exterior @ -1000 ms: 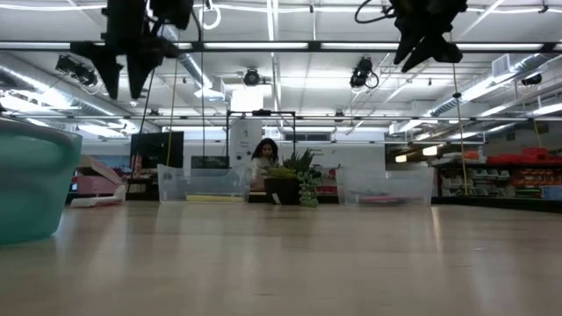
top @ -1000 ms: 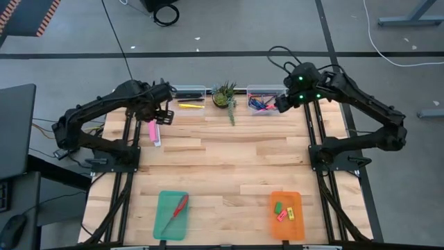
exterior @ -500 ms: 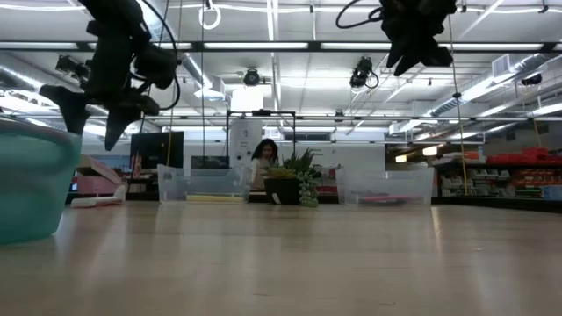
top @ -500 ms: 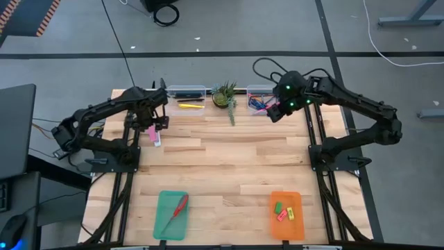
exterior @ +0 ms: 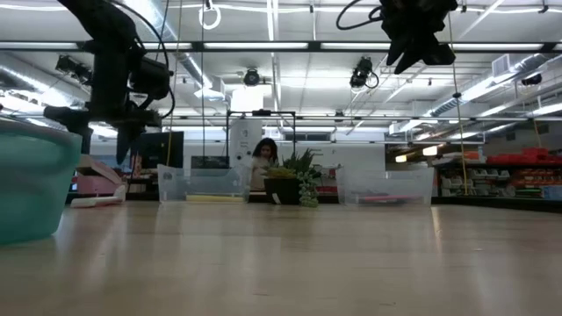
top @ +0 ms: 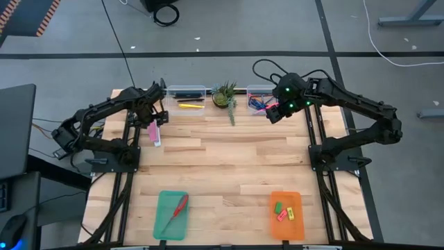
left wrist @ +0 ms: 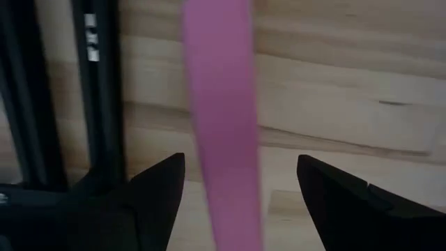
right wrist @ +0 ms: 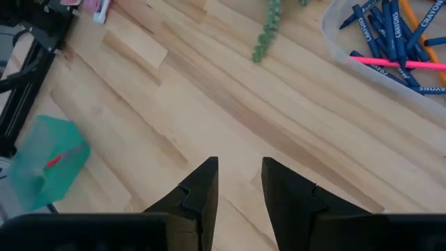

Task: Sort crayons/erasers/pens/pencils in bins
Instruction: Put the pink stapler into the green bin

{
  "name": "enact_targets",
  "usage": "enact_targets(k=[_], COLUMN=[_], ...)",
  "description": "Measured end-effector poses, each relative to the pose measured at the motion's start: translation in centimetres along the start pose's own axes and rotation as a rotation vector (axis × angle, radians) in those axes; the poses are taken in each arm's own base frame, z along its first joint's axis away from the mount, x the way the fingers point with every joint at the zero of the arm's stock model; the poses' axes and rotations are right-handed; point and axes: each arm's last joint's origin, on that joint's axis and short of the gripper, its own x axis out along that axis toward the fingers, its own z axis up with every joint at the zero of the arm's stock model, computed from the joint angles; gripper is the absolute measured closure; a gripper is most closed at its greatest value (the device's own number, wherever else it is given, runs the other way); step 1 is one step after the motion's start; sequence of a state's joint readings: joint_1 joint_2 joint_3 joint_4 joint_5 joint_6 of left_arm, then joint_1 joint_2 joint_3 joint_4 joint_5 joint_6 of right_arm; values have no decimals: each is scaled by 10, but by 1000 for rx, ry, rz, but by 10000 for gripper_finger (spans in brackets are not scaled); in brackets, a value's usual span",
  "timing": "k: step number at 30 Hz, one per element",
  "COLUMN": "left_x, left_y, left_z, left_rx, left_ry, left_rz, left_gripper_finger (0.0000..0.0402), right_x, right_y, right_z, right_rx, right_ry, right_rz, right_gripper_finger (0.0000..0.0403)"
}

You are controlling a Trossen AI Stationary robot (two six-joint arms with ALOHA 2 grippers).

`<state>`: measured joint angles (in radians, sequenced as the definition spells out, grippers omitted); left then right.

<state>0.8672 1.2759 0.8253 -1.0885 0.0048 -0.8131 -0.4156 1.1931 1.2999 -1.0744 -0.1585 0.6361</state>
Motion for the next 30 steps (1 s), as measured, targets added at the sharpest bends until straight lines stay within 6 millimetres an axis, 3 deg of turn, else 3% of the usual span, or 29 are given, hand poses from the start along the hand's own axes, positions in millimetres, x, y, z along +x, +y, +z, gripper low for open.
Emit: enact_targets(k=[8, 21, 25, 30], left_x=[14, 47, 47, 47], left_y=[10, 17, 15, 14], left_z=[8, 1, 3, 4], left_rx=[-43, -72, -46, -22], left_ry=[-11, -26, -51, -63], left_rz=[-29, -48, -69, -77], left_gripper_finger=[115, 121, 154, 227], right_x=[0, 0, 0, 0], right_y=[0, 0, -1, -1], right_z=[0, 0, 1, 1], right_rx=[35, 99, 104, 152], right_ry=[0, -11, -24, -44], right_rz=[0, -12, -27, -45], right_gripper_finger=[285, 285, 285, 285])
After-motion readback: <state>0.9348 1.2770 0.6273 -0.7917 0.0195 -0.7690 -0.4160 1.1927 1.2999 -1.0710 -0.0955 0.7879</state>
